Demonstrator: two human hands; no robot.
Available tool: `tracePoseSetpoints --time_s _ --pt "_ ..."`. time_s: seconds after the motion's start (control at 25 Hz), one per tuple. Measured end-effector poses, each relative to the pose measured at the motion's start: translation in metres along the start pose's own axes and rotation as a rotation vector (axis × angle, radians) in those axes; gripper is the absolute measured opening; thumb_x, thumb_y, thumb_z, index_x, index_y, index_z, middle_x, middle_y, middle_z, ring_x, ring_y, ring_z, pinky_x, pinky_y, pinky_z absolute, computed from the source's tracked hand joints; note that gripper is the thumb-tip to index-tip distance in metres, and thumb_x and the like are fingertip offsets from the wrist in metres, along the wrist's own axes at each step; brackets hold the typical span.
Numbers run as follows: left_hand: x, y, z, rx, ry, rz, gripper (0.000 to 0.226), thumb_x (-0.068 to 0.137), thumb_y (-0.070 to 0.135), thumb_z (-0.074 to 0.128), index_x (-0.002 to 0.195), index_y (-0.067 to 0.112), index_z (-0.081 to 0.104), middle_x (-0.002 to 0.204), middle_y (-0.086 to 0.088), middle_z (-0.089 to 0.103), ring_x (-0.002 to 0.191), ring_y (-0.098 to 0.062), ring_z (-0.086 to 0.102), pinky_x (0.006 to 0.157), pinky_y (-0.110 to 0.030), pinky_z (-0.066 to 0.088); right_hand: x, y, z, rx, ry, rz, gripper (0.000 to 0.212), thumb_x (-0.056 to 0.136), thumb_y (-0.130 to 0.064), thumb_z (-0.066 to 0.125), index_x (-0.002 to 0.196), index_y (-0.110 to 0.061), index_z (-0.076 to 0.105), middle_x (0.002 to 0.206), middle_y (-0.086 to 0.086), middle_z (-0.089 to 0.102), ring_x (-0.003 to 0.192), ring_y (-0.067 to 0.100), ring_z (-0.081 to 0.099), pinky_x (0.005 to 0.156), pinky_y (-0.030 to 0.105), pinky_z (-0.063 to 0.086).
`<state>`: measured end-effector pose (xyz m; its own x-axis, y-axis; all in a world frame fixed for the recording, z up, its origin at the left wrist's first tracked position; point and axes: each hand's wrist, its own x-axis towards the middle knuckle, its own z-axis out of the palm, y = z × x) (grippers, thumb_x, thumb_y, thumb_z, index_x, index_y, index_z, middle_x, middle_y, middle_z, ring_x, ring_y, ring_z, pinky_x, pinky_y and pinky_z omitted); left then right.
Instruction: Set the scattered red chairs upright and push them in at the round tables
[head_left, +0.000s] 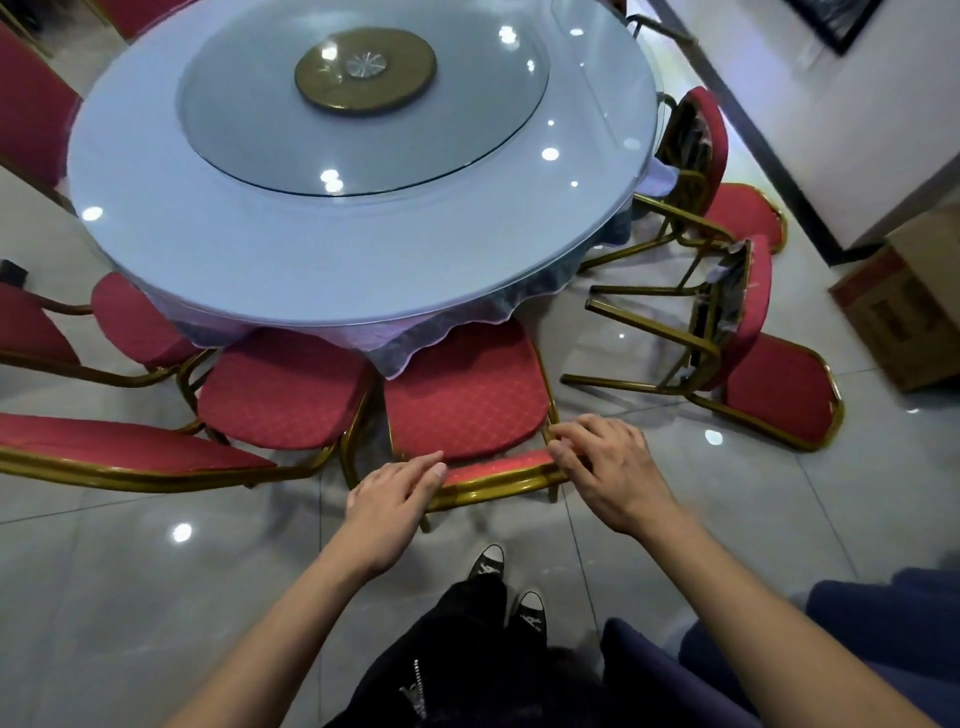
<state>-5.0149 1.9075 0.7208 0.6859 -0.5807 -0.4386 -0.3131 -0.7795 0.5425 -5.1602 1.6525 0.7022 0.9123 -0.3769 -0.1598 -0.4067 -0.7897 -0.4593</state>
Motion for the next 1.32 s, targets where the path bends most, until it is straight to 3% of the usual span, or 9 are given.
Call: tracePoseSetpoints --time_s 0.16,0.28,0.4,0.52,0.64,0.8,1.08,1.24,1.32 --pt "0.018 0.008 -0.022 0.023 0.104 0.112 0.085 0.082 0.088 0.001 0.143 0.049 0.045 0.141 0.013 0.054 0.139 -0.016 0.042 0.115 -0.05 0.028 0.018 -0.018 -0.023 -0.009 0.097 0.052 0.078 0.095 -0.076 0.008 0.149 -0.035 0.046 0.145 -0.006 0.052 0.135 0.015 0.044 0.117 0.043 0.028" --pt "0.032 0.023 -0.04 0.051 0.189 0.185 0.087 0.082 0.086 -0.009 0.144 0.051 0.042 0.147 0.011 0.05 0.142 -0.018 0.038 0.117 -0.051 0.025 0.026 -0.026 -0.049 -0.046 0.147 0.084 0.072 0.095 -0.074 0.014 0.152 -0.038 0.039 0.151 -0.006 0.047 0.141 0.012 0.039 0.124 0.045 0.016" --pt "0.037 0.05 -0.055 0.152 0.258 0.271 0.079 0.088 0.077 -0.009 0.147 0.051 0.037 0.157 0.011 0.04 0.151 -0.02 0.024 0.122 -0.049 0.014 0.019 -0.02 -0.075 -0.093 0.194 0.118 0.072 0.095 -0.073 0.015 0.155 -0.039 0.034 0.159 -0.007 0.037 0.148 0.01 0.028 0.127 0.042 0.002" --pt "0.036 0.079 -0.058 0.235 0.276 0.325 0.076 0.09 0.07 -0.005 0.151 0.047 0.034 0.164 0.017 0.023 0.155 -0.02 0.007 0.123 -0.046 0.0 0.004 -0.008 -0.093 -0.073 0.246 0.164 0.071 0.097 -0.071 0.018 0.158 -0.037 0.025 0.165 -0.007 0.027 0.153 0.008 0.018 0.128 0.038 0.003" --pt "0.037 0.115 -0.055 0.244 0.286 0.445 0.076 0.093 0.071 -0.008 0.153 0.045 0.029 0.165 0.017 0.016 0.155 -0.016 0.003 0.124 -0.046 0.002 -0.016 0.004 -0.112 -0.023 0.312 0.232 0.071 0.099 -0.069 0.019 0.161 -0.034 0.016 0.167 -0.012 0.016 0.153 0.002 0.008 0.126 0.03 0.002" --pt "0.051 0.187 -0.049 0.229 0.177 0.601 0.072 0.095 0.071 -0.002 0.156 0.043 0.022 0.165 0.02 0.01 0.153 -0.005 -0.009 0.126 -0.039 -0.004 -0.042 0.035 -0.15 0.068 0.401 0.328 0.069 0.101 -0.067 0.017 0.162 -0.033 0.012 0.163 -0.02 0.011 0.146 -0.009 -0.002 0.12 0.02 -0.004" --pt "0.082 0.345 0.005 0.19 0.021 0.787 0.075 0.094 0.072 0.005 0.157 0.037 0.026 0.165 0.018 0.016 0.153 -0.003 0.005 0.126 -0.037 0.009 -0.094 0.151 -0.216 0.126 0.567 0.482 0.068 0.102 -0.068 0.018 0.162 -0.035 0.011 0.167 -0.01 0.018 0.154 0.005 0.011 0.127 0.036 0.012" --pt "0.097 0.428 0.056 0.198 -0.015 0.873 0.075 0.093 0.071 0.006 0.156 0.037 0.028 0.164 0.017 0.021 0.152 -0.003 0.012 0.124 -0.031 0.011 -0.124 0.224 -0.246 0.117 0.605 0.588 0.074 0.099 -0.073 0.01 0.162 -0.035 0.01 0.168 -0.011 0.018 0.154 0.006 0.01 0.124 0.028 0.009" --pt "0.099 0.458 0.077 0.198 -0.038 0.892 0.075 0.092 0.071 0.006 0.156 0.037 0.027 0.163 0.018 0.021 0.152 -0.002 0.011 0.12 -0.023 0.007 -0.134 0.248 -0.258 0.127 0.619 0.616 0.078 0.096 -0.075 0.008 0.162 -0.034 0.011 0.168 -0.011 0.016 0.155 0.008 0.009 0.126 0.032 0.011"
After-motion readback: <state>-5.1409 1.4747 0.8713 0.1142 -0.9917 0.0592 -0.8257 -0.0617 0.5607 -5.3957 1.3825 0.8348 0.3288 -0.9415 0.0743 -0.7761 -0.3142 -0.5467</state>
